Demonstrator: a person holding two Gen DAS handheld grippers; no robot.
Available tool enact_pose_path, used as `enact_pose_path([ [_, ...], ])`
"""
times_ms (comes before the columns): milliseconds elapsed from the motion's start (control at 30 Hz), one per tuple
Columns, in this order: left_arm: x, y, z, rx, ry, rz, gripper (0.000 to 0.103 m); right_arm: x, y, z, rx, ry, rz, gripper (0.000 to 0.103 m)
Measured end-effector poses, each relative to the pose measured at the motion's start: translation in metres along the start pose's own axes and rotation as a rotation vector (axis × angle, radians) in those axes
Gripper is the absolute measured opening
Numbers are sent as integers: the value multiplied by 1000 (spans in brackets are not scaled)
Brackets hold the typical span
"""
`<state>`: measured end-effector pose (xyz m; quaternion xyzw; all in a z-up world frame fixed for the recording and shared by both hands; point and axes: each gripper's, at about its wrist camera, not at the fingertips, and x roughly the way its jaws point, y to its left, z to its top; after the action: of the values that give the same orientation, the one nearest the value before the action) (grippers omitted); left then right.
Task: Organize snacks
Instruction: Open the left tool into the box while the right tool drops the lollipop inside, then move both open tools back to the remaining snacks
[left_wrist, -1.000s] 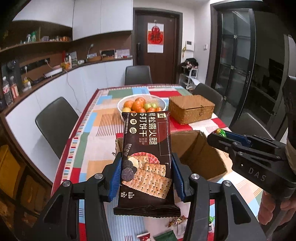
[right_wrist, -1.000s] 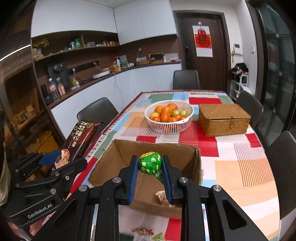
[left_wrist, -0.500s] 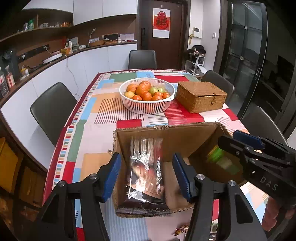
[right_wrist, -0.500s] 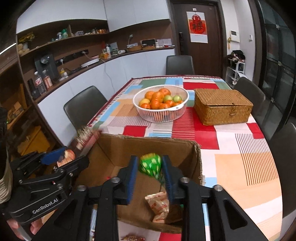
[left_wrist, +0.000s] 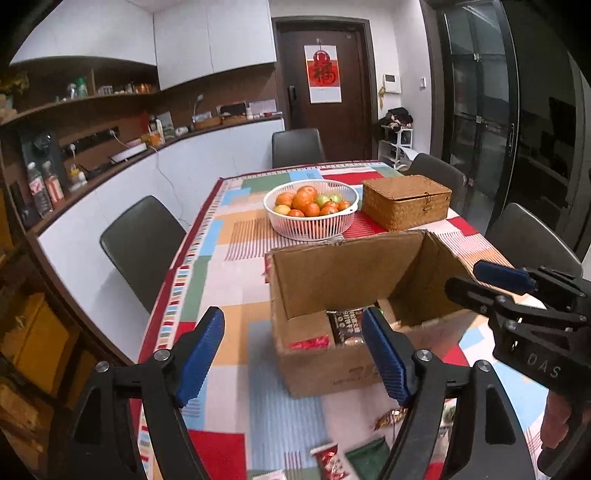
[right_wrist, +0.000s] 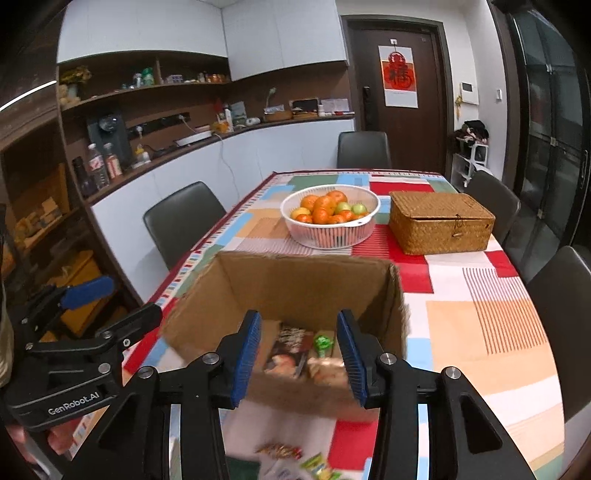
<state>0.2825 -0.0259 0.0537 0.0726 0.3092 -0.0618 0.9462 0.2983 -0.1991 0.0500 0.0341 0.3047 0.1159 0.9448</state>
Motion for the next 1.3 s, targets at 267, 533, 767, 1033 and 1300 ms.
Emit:
enact_pose_path([
  [267, -36, 16, -34, -52, 12, 12, 79, -25, 31, -33, -30, 14, 73, 44],
  [533, -48, 27, -84, -98, 89, 21, 80, -32, 52, -68, -70, 60, 97, 44],
  [767, -53, 30, -125, -101, 150, 36, 80, -30, 66, -103, -99, 128, 112, 44],
  [1033, -42, 30, -171, -131, 271, 14, 80, -17, 75, -146, -108, 245, 143, 44],
  [1300, -21, 27, -201, -148, 364, -2, 80, 6, 73, -175, -89, 351, 140, 44],
])
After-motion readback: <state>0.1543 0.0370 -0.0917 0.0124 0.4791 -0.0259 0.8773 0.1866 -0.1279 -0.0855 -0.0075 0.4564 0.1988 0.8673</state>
